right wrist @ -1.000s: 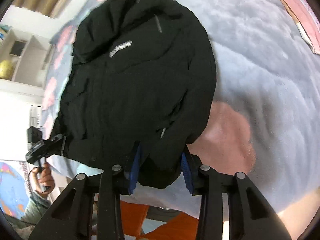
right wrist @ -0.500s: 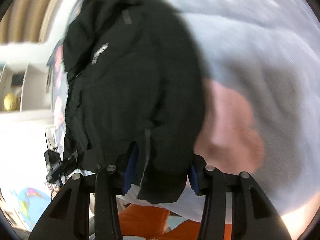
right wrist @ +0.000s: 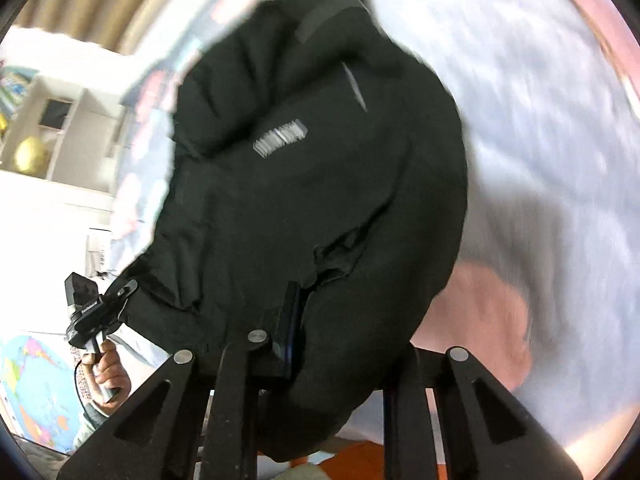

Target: Fold large clothes

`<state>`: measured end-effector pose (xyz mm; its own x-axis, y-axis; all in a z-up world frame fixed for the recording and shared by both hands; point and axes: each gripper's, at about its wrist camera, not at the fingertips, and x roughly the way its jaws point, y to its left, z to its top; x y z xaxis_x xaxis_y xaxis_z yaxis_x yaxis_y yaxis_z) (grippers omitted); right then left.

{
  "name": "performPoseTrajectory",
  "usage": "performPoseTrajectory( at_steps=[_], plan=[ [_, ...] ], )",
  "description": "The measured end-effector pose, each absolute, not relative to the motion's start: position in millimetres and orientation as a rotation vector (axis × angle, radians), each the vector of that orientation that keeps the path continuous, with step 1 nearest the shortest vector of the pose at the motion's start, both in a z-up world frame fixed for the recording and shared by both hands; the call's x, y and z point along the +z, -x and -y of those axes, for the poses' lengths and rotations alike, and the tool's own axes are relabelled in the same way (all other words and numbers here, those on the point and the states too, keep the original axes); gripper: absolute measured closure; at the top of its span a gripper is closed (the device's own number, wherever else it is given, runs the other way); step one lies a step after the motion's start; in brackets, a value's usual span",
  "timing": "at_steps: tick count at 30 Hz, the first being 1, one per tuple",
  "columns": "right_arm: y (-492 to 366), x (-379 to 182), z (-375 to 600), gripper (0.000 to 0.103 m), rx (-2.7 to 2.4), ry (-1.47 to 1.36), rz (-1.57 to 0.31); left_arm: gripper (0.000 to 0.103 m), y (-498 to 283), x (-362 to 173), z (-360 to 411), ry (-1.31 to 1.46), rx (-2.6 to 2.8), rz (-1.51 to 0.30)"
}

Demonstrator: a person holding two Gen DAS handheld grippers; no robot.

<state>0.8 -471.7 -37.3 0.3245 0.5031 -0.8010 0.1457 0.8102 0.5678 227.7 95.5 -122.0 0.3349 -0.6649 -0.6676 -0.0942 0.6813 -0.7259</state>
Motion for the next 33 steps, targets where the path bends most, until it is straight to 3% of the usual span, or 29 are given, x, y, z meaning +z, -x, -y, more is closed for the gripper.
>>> performPoseTrajectory(
  at_steps=[8,16,26,33],
  plan=[
    [-74,40,496,0.08,0.277,-0.627,-1.028,0.092,-293,-40,-103,0.772,-0.5,-0.956],
    [-178,70,522,0.08,0.255,-0.651,-0.972,0.091,-388,0,-85,0.752,-0.515,-0.867],
    [-333,-7,534,0.079,0.127,-0.728,-1.115,0.09,-537,-33,-53,0.712,-0.411,-0.979],
    [-393,-81,518,0.078,0.076,-0.622,-1.252,0.088,-604,-110,-34,0.708,-0.32,-1.132]
  ],
)
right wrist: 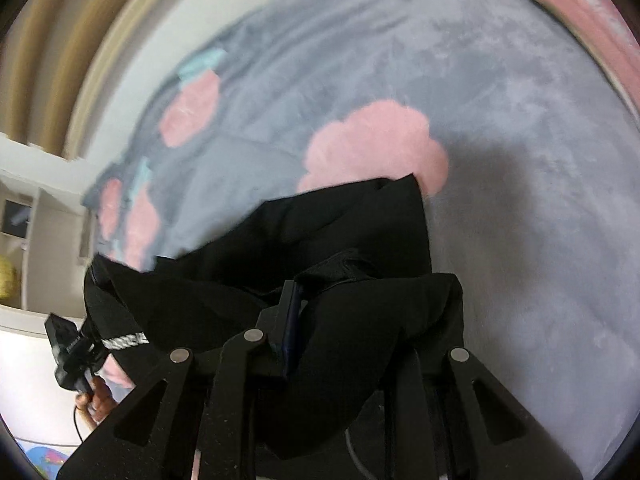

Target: Fold large clothes

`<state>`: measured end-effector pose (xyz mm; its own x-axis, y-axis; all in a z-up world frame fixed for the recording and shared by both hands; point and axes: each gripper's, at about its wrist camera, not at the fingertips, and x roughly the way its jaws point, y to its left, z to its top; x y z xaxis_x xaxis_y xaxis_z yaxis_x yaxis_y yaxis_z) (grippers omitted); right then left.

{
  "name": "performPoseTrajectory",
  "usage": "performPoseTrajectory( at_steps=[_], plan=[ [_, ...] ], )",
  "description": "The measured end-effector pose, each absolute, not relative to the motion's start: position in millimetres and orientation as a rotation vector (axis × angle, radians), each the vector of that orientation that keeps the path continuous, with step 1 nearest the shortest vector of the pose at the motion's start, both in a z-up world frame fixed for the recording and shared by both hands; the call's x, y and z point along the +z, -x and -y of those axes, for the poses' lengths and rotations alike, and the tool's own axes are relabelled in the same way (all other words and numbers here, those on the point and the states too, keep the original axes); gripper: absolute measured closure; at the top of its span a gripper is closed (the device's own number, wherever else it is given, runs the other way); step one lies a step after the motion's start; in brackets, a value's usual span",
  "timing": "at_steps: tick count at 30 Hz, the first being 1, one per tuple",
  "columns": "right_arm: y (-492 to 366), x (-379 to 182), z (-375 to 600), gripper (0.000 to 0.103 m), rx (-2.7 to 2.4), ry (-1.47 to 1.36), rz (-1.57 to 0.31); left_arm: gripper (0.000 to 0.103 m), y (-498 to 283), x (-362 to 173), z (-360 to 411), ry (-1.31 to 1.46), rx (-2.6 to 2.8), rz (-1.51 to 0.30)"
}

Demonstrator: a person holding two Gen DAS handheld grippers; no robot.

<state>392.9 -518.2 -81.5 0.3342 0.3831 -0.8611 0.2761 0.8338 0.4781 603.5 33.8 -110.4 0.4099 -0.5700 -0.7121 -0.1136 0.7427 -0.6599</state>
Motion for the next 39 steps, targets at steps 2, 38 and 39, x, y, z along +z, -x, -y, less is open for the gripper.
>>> performPoseTrajectory(
  at_steps=[2,38,39],
  plan=[
    [-400,-98,516,0.079,0.069,-0.612,-1.275,0.087,-614,-136,-31,0.74,-0.304,-1.179],
    [-349,0,552,0.004,0.1,-0.361,-1.031,0.025,-631,-109,-66,0.522,-0.302,-1.206],
    [-360,-16,549,0.004,0.101,-0.329,-1.065,0.025,-637,-115,-67,0.525,-0.295,-1.221]
  ],
)
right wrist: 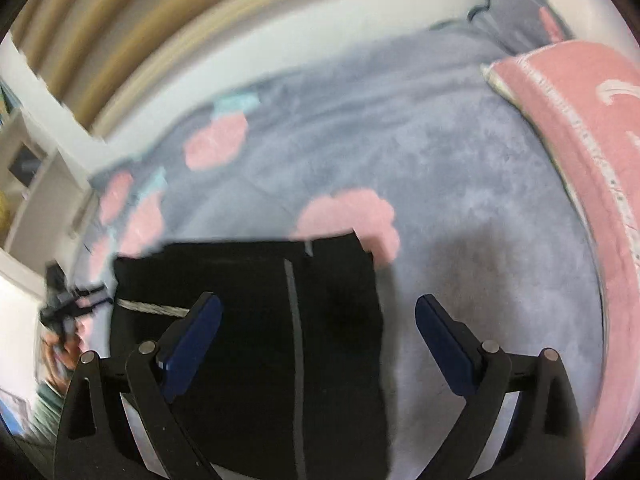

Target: Fold large clothes

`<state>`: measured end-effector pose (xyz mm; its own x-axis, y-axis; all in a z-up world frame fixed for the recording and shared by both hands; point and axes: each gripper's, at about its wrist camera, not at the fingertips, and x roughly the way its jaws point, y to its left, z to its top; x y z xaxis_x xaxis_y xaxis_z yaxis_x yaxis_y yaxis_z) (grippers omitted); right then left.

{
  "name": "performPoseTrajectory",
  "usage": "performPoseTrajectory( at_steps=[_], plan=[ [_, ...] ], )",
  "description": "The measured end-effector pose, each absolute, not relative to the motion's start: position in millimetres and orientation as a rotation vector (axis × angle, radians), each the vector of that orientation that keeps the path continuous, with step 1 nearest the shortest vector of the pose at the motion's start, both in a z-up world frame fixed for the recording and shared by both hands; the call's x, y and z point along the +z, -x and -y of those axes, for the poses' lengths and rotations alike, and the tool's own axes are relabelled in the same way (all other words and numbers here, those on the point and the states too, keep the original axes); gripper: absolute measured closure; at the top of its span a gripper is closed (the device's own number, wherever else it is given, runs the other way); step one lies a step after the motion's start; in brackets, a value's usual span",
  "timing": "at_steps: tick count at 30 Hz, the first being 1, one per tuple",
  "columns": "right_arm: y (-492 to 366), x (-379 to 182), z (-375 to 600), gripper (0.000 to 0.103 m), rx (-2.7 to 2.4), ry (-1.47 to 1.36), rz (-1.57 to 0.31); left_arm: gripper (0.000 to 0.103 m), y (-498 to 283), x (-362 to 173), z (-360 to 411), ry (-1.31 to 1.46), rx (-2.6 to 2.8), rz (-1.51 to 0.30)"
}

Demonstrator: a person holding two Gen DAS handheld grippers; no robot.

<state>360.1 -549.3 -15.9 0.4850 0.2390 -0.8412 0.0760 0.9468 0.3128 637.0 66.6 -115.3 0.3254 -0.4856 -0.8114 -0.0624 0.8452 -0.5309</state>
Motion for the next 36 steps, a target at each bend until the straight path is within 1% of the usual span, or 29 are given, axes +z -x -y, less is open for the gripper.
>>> performPoseTrajectory(
  at_steps=[4,7,8,9,10,11,12,13,14,15,16,17,21,23,25,28,29,32,34,36],
  plan=[
    [-392,-65,546,0.006,0.114,-0.267,-1.157,0.025,-648,-129,-67,0.57,-0.345,-1.247],
    [-409,-95,543,0.015,0.117,-0.246,-1.197,0.025,-652,-134,-67,0.583,-0.354,-1.251],
    [-413,-103,541,0.032,0.115,-0.237,-1.213,0.025,-653,-137,-67,0.592,-0.357,-1.256],
    [-416,-111,539,0.058,0.135,-0.242,-1.229,0.025,-656,-142,-66,0.614,-0.376,-1.273],
    [-416,-115,536,0.066,0.159,-0.259,-1.238,0.025,-657,-146,-63,0.632,-0.397,-1.284],
    [-413,-112,531,0.069,0.142,-0.235,-1.216,0.025,-658,-149,-59,0.645,-0.423,-1.284],
    [-406,-104,524,0.075,0.12,-0.172,-1.177,0.025,-657,-147,-54,0.634,-0.424,-1.274],
    [-401,-97,519,0.078,0.099,-0.129,-1.158,0.038,-655,-143,-48,0.589,-0.396,-1.255],
    [-394,-87,515,0.082,0.069,-0.095,-1.133,0.068,-652,-137,-42,0.526,-0.36,-1.242],
    [-387,-75,513,0.084,0.044,-0.076,-1.106,0.078,-647,-130,-36,0.424,-0.296,-1.237],
    [-382,-64,511,0.084,0.026,-0.064,-1.081,0.091,-642,-124,-35,0.4,-0.273,-1.225],
    [-377,-50,511,0.085,0.005,-0.05,-1.051,0.093,-636,-116,-39,0.417,-0.271,-1.197],
    [-379,-1,505,0.087,-0.021,0.004,-0.95,0.094,-612,-56,-59,0.473,-0.255,-1.007],
    [-393,14,498,0.087,-0.032,0.023,-0.91,0.094,-614,-34,-67,0.503,-0.256,-0.939],
    [-414,16,493,0.087,-0.062,0.043,-0.895,0.094,-625,-26,-66,0.491,-0.23,-0.911],
    [-453,-11,493,0.087,-0.086,0.011,-0.948,0.094,-652,-46,-66,0.521,-0.157,-0.933],
    [-467,-30,493,0.087,-0.093,0.003,-0.991,0.094,-660,-59,-66,0.52,-0.131,-0.955],
    [-492,-87,494,0.087,-0.099,-0.02,-1.129,0.094,-683,-117,-57,0.499,-0.057,-1.08],
    [-496,-116,498,0.087,-0.079,-0.071,-1.201,0.093,-688,-143,-52,0.502,-0.054,-1.132],
    [-496,-133,503,0.084,-0.074,-0.115,-1.231,0.085,-692,-158,-49,0.502,-0.039,-1.163]
  ],
)
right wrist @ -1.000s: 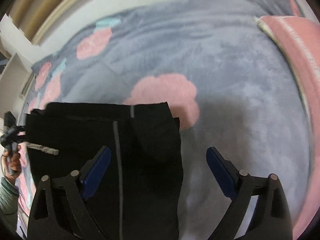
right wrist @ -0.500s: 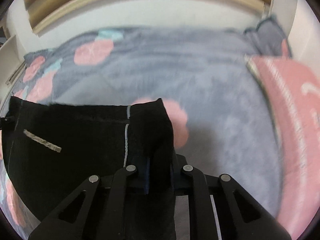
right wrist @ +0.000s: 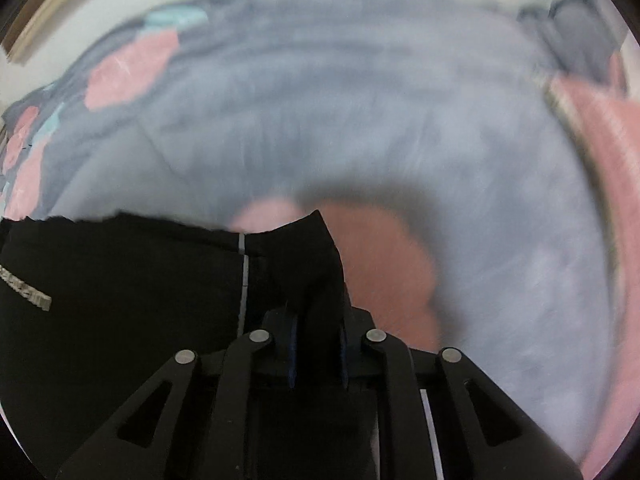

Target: Fold large clothes

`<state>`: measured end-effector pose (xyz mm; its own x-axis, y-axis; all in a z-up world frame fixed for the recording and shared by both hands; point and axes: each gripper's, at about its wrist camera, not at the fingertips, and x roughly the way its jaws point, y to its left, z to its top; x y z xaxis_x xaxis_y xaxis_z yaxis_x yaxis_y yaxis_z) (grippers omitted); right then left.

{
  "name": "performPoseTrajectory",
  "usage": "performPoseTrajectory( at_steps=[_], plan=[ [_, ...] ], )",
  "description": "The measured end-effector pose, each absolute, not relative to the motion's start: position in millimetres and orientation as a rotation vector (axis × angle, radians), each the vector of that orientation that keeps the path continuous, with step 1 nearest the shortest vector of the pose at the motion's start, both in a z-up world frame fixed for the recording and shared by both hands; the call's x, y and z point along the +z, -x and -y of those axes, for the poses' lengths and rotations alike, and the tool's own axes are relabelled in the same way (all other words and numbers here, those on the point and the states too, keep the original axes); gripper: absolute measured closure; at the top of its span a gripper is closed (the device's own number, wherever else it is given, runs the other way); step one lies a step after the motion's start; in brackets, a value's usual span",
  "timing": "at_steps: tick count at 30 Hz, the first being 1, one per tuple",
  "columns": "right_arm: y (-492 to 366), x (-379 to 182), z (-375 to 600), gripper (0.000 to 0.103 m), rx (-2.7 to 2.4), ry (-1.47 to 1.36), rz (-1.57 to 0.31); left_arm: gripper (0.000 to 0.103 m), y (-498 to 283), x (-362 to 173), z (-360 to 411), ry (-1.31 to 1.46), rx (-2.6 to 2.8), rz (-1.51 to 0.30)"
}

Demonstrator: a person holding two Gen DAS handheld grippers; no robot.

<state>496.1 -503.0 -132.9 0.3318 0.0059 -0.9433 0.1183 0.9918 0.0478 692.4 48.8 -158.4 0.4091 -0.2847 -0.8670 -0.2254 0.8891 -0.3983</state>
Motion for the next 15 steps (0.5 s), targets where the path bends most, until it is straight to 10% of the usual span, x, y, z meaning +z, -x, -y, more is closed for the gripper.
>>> performPoseTrajectory(
  at_steps=[3,15],
  plan=[
    [-496,-136,513,0.064,-0.096,-0.155,-1.246,0.048,-698,-170,-57,0.51,0.013,-1.204],
    [-410,-34,533,0.051,-0.022,-0.342,-1.111,0.046,-637,-72,-83,0.477,-0.099,-1.074]
  ],
)
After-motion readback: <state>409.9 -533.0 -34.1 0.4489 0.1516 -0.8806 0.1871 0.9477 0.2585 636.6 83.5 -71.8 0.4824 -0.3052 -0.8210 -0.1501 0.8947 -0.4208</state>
